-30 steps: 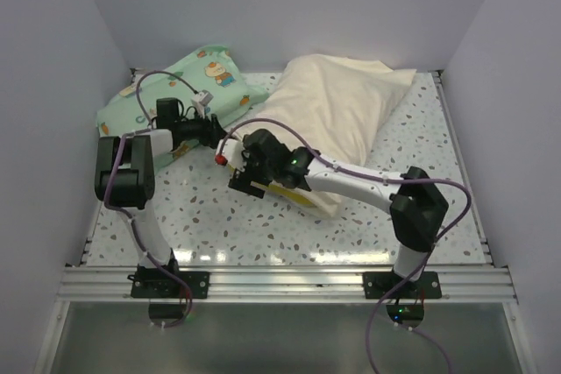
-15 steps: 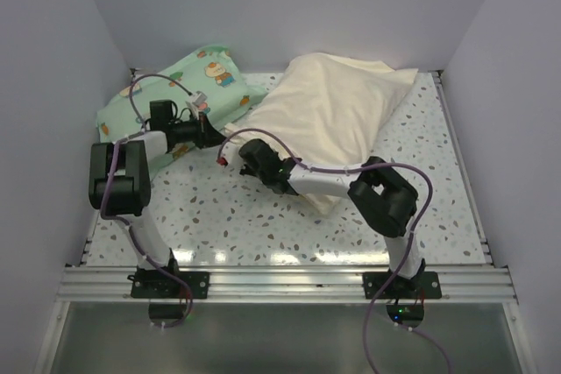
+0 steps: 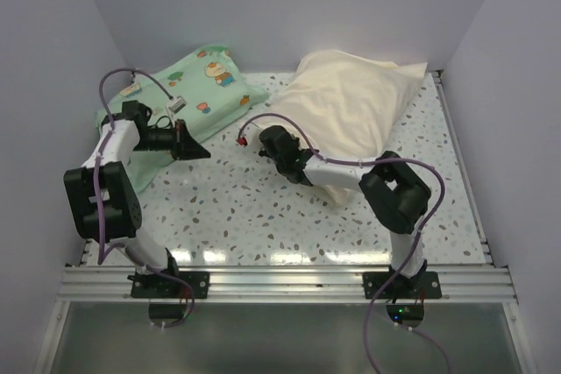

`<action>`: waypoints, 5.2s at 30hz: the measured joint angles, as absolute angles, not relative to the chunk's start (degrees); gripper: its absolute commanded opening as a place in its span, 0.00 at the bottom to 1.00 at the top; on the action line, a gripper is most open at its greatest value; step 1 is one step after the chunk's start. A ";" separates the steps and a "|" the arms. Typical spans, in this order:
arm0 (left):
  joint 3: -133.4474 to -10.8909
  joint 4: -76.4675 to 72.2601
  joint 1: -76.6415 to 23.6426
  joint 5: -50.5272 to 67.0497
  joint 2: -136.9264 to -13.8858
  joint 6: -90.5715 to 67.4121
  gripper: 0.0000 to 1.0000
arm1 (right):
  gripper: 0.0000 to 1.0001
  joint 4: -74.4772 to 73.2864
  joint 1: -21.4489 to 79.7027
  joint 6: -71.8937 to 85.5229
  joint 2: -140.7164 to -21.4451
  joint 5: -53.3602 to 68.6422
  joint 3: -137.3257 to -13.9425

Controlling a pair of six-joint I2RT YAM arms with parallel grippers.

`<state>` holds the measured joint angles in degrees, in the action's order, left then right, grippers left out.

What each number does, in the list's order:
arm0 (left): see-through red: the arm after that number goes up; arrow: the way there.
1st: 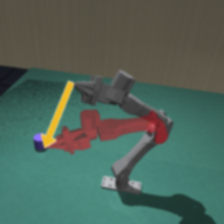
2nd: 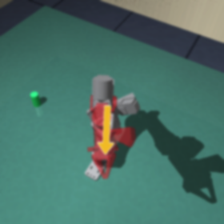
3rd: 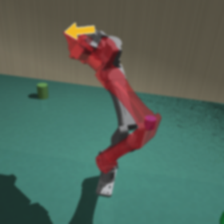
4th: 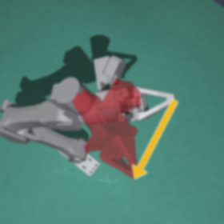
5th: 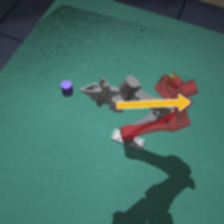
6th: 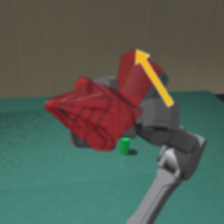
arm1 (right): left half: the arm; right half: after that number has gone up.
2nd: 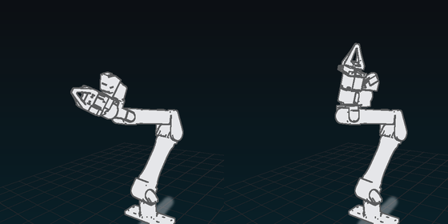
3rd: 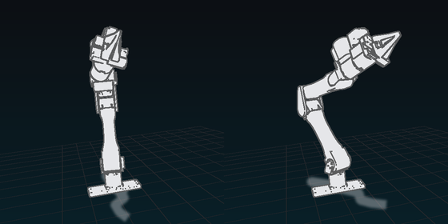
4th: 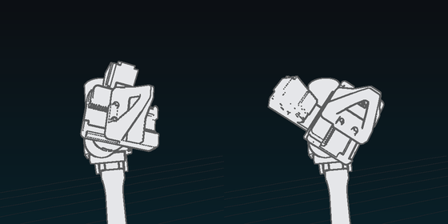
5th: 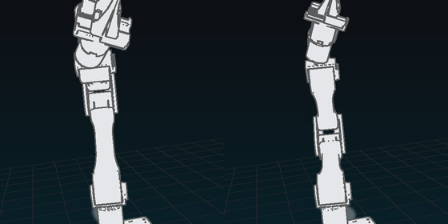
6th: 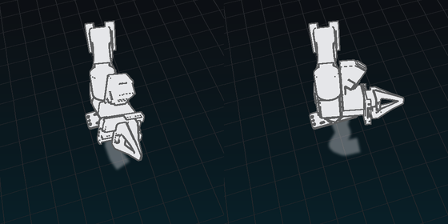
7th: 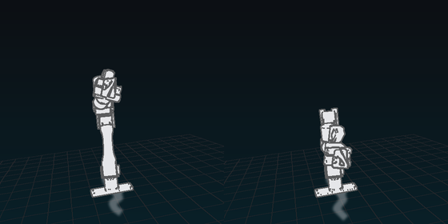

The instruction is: Put the pillow into the pillowcase

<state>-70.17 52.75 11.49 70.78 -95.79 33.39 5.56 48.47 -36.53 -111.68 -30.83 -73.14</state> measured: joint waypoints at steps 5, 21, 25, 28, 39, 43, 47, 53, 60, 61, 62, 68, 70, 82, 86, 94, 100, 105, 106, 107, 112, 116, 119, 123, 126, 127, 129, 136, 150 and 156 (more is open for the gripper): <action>-67.81 60.69 13.15 71.64 -95.59 43.44 0.58 | 0.00 4.62 49.34 -35.48 -111.66 -30.85 -70.61; -62.33 2.07 -6.61 52.90 -102.10 32.38 0.94 | 0.00 0.75 49.04 -31.90 -97.01 -24.47 -57.60; -64.90 0.95 -11.79 53.76 -106.94 35.20 0.58 | 0.00 0.84 49.04 -31.90 -97.01 -24.32 -57.08; -67.66 2.98 -14.61 54.19 -109.38 38.61 0.19 | 0.00 0.93 48.75 -31.90 -97.03 -24.27 -57.06; -68.25 27.09 -11.42 55.00 -103.85 54.85 0.00 | 0.00 5.98 47.18 -32.34 -107.44 -27.79 -59.88; -64.73 31.44 -9.10 55.81 -94.76 59.11 0.00 | 0.00 7.75 47.11 -31.38 -110.17 -28.45 -63.11; -60.99 31.92 -8.62 55.57 -90.45 56.42 0.24 | 0.29 2.37 47.68 -26.50 -109.36 -24.71 -66.98; -58.70 29.02 -4.27 53.19 -90.24 44.25 0.69 | 0.77 -15.86 47.53 -19.42 -95.04 -12.99 -68.36; -58.13 20.47 -10.68 40.60 -79.66 43.05 1.00 | 0.84 -29.06 39.44 -12.93 -68.60 2.33 -70.22; -57.80 19.03 -13.56 38.81 -78.13 42.87 1.00 | 0.84 -30.17 36.73 -12.08 -65.04 3.44 -69.52; -57.30 17.65 -16.91 37.06 -76.82 42.83 1.00 | 0.85 -31.18 34.59 -11.29 -62.37 4.19 -68.66; -54.48 9.47 -42.46 20.21 -78.19 44.80 1.00 | 0.86 -38.02 22.31 -6.35 -58.11 6.92 -63.48; -55.02 5.34 -50.63 14.37 -83.59 45.93 1.00 | 0.87 -40.16 15.11 -4.78 -60.86 7.84 -62.76; -65.56 -11.00 -64.38 -9.26 -114.45 55.31 0.04 | 0.86 -46.46 -17.80 -1.13 -72.40 19.62 -68.62; -68.60 -10.68 -63.57 -10.46 -115.70 54.52 0.00 | 0.80 -46.54 -18.79 -2.79 -73.25 22.61 -70.65; -92.20 1.69 -54.15 -0.05 -116.16 39.40 0.00 | 0.79 -53.34 -18.76 -10.63 -75.46 33.45 -70.02; -97.89 7.09 -49.39 8.40 -113.23 35.75 0.60 | 0.70 -56.97 -18.76 -17.58 -71.24 40.77 -69.97; -94.13 11.60 -50.04 13.32 -113.19 31.03 0.80 | 0.59 -59.37 -18.74 -23.90 -67.96 38.30 -68.14; -92.01 12.21 -49.93 14.96 -112.68 29.65 0.80 | 0.59 -60.23 -18.76 -25.56 -67.70 36.80 -67.09; -88.82 13.06 -49.45 16.53 -111.61 27.83 0.82 | 0.59 -61.25 -18.76 -27.31 -67.53 34.98 -66.02; -69.97 18.70 -42.54 18.83 -96.68 22.90 0.90 | 0.67 -65.95 -17.10 -34.30 -67.61 24.88 -62.17; -64.79 22.06 -33.87 18.85 -84.51 21.52 0.91 | 0.81 -67.77 -9.98 -37.58 -68.88 19.14 -58.92; -61.17 22.33 -27.29 19.22 -79.05 21.54 0.92 | 0.85 -66.13 -0.34 -38.15 -68.58 14.26 -54.43; -56.40 24.40 -19.79 20.03 -78.65 21.52 0.92 | 0.88 -63.44 8.34 -37.89 -70.87 9.43 -50.63; -54.39 26.02 -16.45 20.84 -79.53 21.52 0.94 | 0.89 -59.35 9.67 -37.06 -75.94 7.77 -50.59; -54.13 26.26 -15.70 20.97 -79.68 21.56 0.94 | 0.89 -57.80 10.20 -36.49 -77.78 7.25 -50.59; -53.52 26.20 -15.42 21.63 -79.72 21.61 0.95 | 0.86 -54.78 11.29 -34.74 -81.47 7.03 -50.59; -51.57 24.25 -15.44 24.67 -80.16 22.06 0.96 | 0.00 -45.25 13.08 -28.97 -87.77 5.74 -49.69; -46.33 14.17 -23.53 26.76 -90.21 22.98 0.99 | 0.00 -47.11 12.03 -28.18 -67.00 2.55 -50.48; -48.25 7.77 -26.20 21.21 -95.09 20.16 0.00 | 0.00 -50.50 11.97 -28.08 -67.55 4.82 -52.69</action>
